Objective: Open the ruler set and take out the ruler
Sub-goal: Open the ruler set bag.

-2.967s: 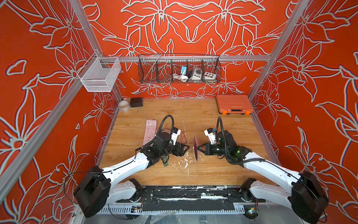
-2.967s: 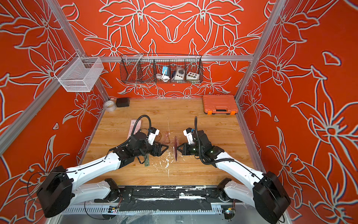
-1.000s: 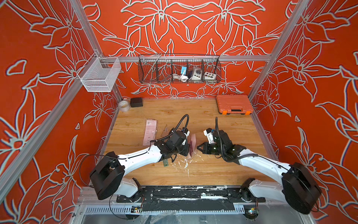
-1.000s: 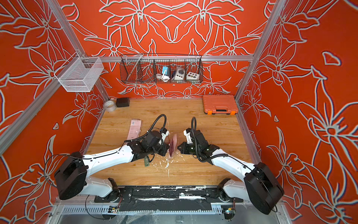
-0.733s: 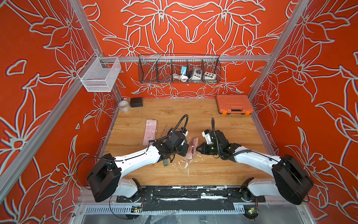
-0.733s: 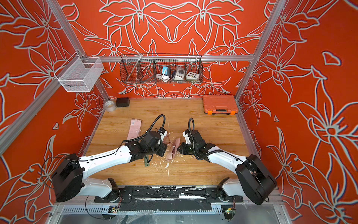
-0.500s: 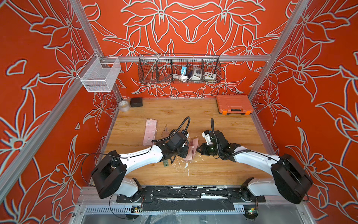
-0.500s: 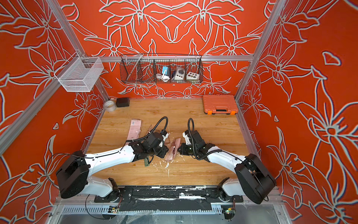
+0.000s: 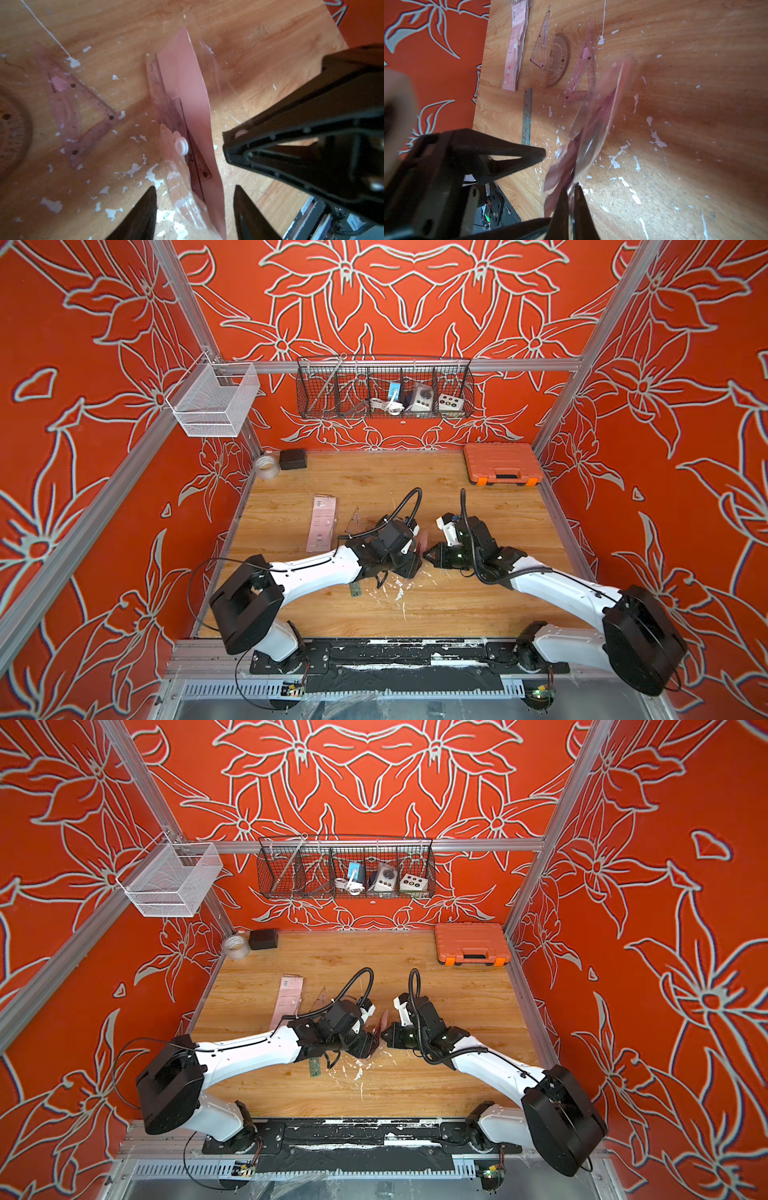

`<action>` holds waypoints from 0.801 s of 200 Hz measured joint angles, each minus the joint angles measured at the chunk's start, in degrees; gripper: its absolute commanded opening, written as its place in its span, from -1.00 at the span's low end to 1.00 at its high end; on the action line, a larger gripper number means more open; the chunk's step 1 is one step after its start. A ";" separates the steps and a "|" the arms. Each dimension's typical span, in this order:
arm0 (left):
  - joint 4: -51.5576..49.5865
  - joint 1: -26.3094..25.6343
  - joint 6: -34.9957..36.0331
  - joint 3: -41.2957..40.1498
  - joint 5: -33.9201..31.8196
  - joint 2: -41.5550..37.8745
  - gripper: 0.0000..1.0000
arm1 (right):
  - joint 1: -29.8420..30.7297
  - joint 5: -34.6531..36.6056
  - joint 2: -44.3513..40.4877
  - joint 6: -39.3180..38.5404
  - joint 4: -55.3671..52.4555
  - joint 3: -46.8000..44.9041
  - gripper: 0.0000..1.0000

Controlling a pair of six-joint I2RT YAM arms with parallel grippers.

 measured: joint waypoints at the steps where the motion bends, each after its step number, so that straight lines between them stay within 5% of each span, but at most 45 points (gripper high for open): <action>1: -0.11 -0.07 -0.04 0.09 -0.07 0.28 -0.04 | 0.00 0.00 0.00 0.00 -0.02 0.00 -1.00; 20: -1.25 -0.66 0.02 1.84 -0.85 2.86 -0.45 | 0.00 0.37 0.00 -0.02 -0.79 0.00 -1.00; 40: -3.15 -1.31 0.20 3.67 -2.89 3.45 -0.48 | 0.02 0.63 -0.04 -0.04 -1.03 0.00 -1.00; 69: -3.80 -1.51 0.66 3.91 -4.94 2.97 -0.19 | 0.02 1.16 -0.04 -0.24 -1.55 0.00 -1.00; 160: -4.22 -1.51 0.52 2.36 -7.61 -0.24 -0.01 | 0.02 1.60 -0.04 -1.55 -2.19 0.00 -1.00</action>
